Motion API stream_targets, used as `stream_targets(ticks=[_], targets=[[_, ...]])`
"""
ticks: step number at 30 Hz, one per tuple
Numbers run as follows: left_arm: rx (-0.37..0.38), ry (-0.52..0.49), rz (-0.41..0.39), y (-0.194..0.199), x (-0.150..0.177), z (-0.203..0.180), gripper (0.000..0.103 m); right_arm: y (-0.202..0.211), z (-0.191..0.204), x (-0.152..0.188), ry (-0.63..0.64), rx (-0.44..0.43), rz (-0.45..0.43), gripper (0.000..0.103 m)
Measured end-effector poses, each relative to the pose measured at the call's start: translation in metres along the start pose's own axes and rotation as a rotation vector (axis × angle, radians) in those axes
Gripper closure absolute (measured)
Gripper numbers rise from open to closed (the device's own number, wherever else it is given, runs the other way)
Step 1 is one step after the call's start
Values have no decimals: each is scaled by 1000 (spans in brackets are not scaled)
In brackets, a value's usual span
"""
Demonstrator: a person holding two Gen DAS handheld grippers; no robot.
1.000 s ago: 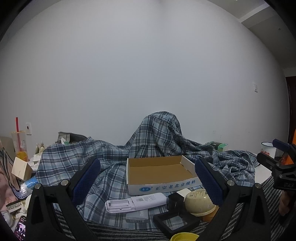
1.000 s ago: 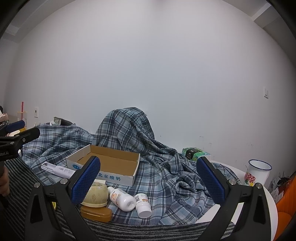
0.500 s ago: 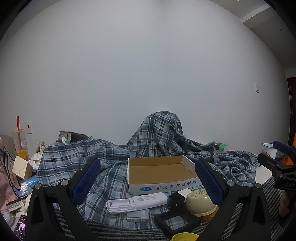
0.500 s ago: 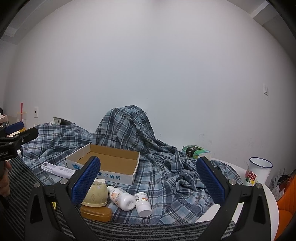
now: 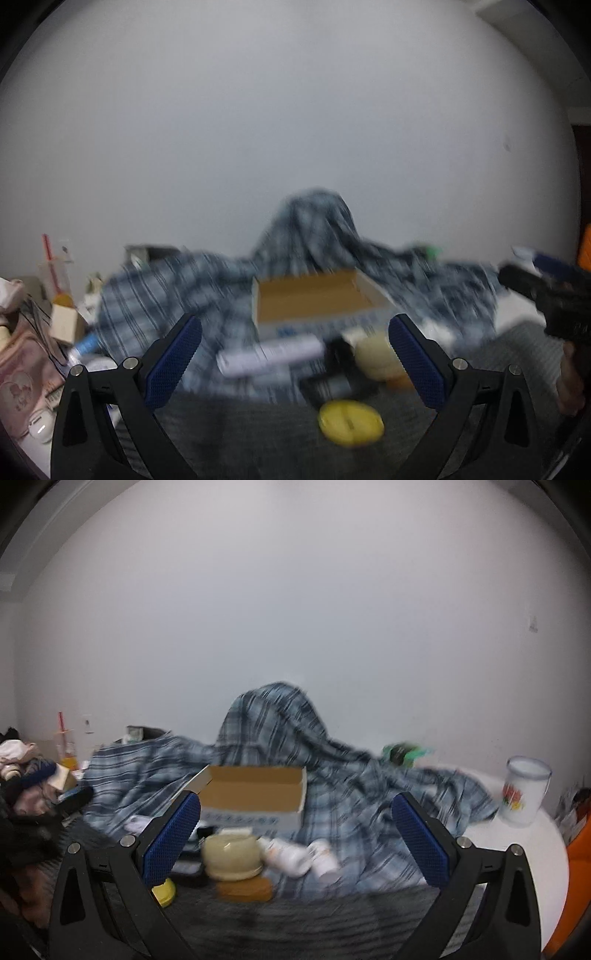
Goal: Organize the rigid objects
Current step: 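Lower the left gripper and grasp the yellow round lid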
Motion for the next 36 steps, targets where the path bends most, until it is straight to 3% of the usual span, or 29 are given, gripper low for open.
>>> stream_targets(ticks=[3,6,9,15,18,20,21,24,28,36], targets=[[66,-3,115,-9,19,-13,0,6,6,10,9,11,42,0],[184,74,241,-27,39,-23,0,5,8,25,38,29,84,0],[221,62,328,-43,49,-36,0,-4,2,39,27,24,143,0],[241,-17,443,-62,62,-56,1,-19,-13,52,-20,31,202,0],[205,-62,529,-76,68,-59,21,-22,-18,56,-42,32,216,0],[188,-79,550,-81,70,-60,23,-23,-20,57,-50,27,221,0],[189,-85,557,-82,70,-60,24,-24,-21,57,-55,22,221,0],[168,-85,561,-84,72,-57,42,-23,-22,59,-64,16,217,0],[187,-27,499,-78,66,-49,43,-23,-24,60,-80,5,224,0],[191,-44,320,-55,37,-46,43,-27,-21,62,-66,13,245,0]])
Point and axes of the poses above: each gripper's, at about its wrist camera, not at the fingertips, and y roughly against the way its jaws point, z to its left, x to its underside, the point moved 6 cm from there along -y, roughly the way its jaws point, and after that the axes turned 7 degrees about -y, right-handed, at the moved point
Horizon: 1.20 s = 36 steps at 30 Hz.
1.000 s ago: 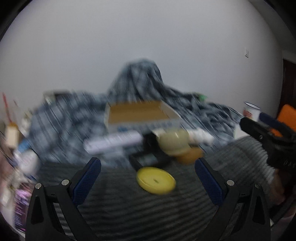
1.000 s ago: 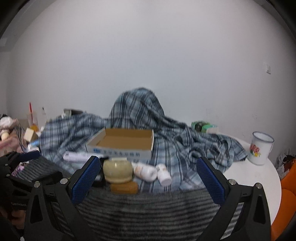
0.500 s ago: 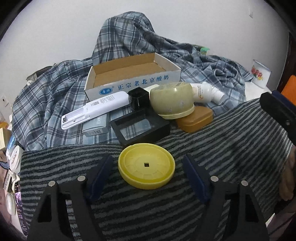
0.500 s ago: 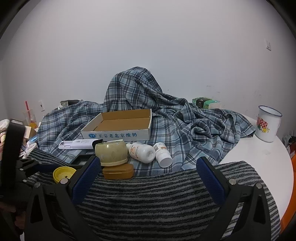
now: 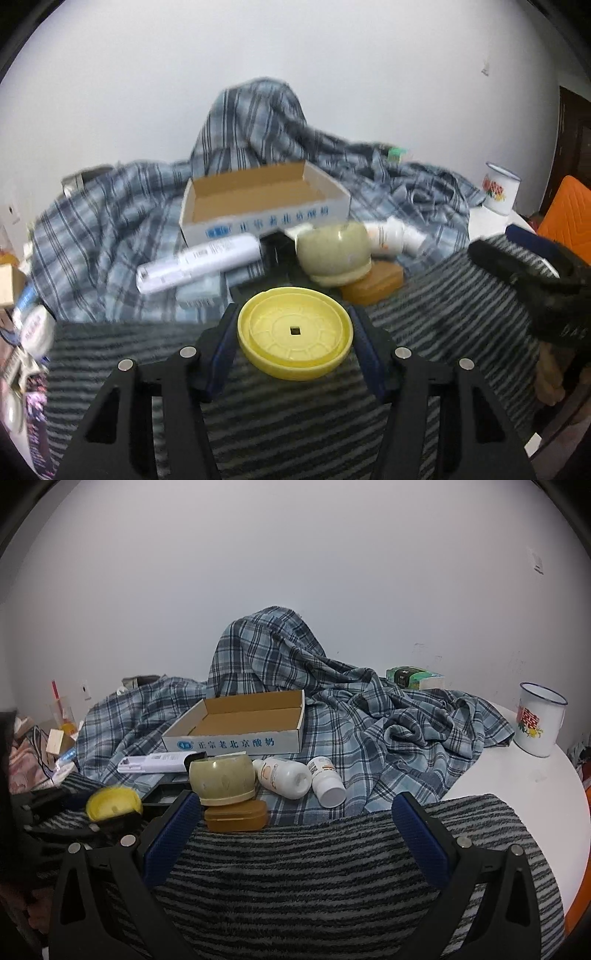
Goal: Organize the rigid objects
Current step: 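Lower the left gripper and grasp the yellow round lid, then lift the yellow lid with the left gripper while the right gripper grasps the orange case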
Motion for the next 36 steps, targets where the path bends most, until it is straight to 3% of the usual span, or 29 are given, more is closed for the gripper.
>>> stream_targets(ticks=[6,9,11,17,20,23,25,28,33,36], targets=[[-2,71,-128,9,-34,27,43,-7,16,-7,42,-6,40,0],[-14,112,-135,-2,-35,40,43,-21,30,-7,37,-31,94,0],[-54,108,-133,-8,-30,41,43,-33,37,-4,36,-47,137,0],[-71,78,-156,-5,-27,35,42,-72,53,8,69,-40,251,0],[-65,104,-145,-7,-25,40,42,-90,54,15,101,13,327,7],[-48,128,-130,-11,-23,44,42,-102,56,22,99,-16,389,10],[-53,125,-133,-11,-22,44,42,-109,58,28,97,-37,431,18],[-65,105,-138,-10,-23,39,42,-117,55,33,94,-14,457,41],[-67,99,-136,-11,-23,37,42,-118,54,37,79,-28,480,42],[-72,105,-137,-11,-22,39,42,-108,59,30,106,-18,418,42]])
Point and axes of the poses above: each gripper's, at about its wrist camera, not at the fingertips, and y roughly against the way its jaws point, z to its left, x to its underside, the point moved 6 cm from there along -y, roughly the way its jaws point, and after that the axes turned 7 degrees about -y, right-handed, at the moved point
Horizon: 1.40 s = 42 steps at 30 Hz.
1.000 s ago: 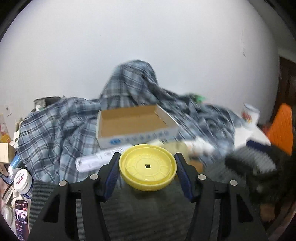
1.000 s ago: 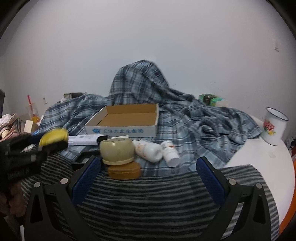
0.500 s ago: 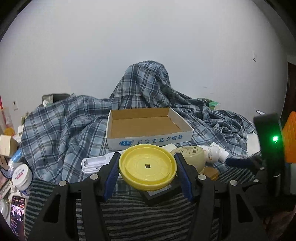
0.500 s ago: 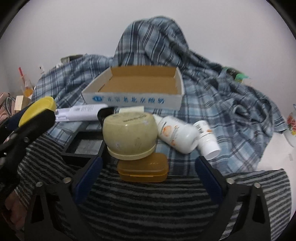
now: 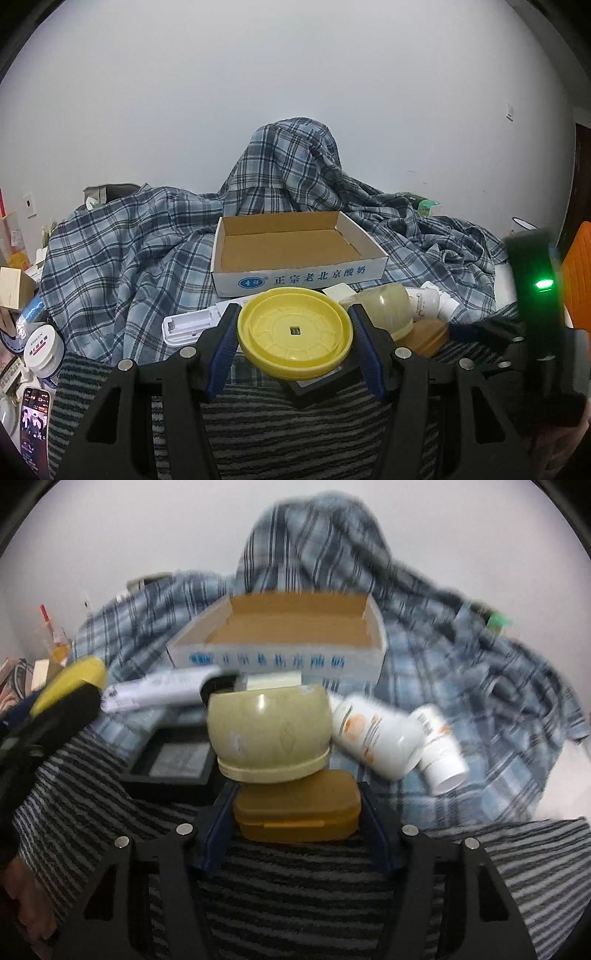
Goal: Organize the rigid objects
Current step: 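Lift the yellow lid with the left gripper while the right gripper grasps the orange case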
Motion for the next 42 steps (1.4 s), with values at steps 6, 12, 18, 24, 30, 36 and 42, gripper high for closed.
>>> stream_targets(ticks=[6,12,18,24,30,36,42], targets=[[-14,-2,-12,3,0,2,42,48,-13,-12,-78,-62,-246,42],[-16,-9,-25,6,-1,1,42,94,-4,-10,-43,-115,-472,42],[-21,0,-32,8,-2,2,42,110,13,-7,28,-103,-552,42],[-22,-1,-48,12,-3,1,42,111,8,-4,12,-111,-556,42],[19,35,-69,16,-12,7,42,114,12,-5,37,-54,-565,42],[-96,-54,-209,48,-51,6,42,147,19,-31,85,-6,-641,42],[-89,-70,-318,59,-104,15,42,186,19,-78,169,67,-757,42]])
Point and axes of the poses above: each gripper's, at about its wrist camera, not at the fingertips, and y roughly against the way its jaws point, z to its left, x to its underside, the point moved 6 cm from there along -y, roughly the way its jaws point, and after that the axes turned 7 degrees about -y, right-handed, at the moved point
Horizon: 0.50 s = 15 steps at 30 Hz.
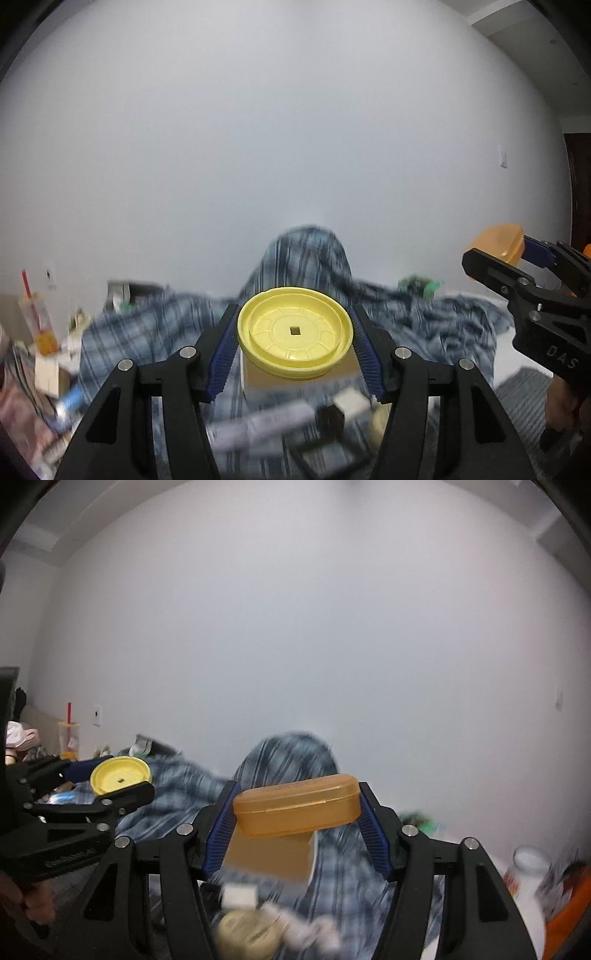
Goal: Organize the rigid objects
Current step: 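Lift the yellow lid with the left gripper while the right gripper grasps the orange case, then lower the yellow lid and orange case into the box and release both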
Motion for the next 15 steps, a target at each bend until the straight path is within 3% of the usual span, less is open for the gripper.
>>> stream_targets(ticks=[4,10,15], targets=[[59,23,-67,-14,-25,8,42,-20,-4,-26,28,-3,-56,42],[18,8,-136,-47,-43,18,42,-62,-11,-37,-18,11,-70,42],[-9,8,-133,-76,-28,27,42,-89,-17,-33,-37,24,-87,42]])
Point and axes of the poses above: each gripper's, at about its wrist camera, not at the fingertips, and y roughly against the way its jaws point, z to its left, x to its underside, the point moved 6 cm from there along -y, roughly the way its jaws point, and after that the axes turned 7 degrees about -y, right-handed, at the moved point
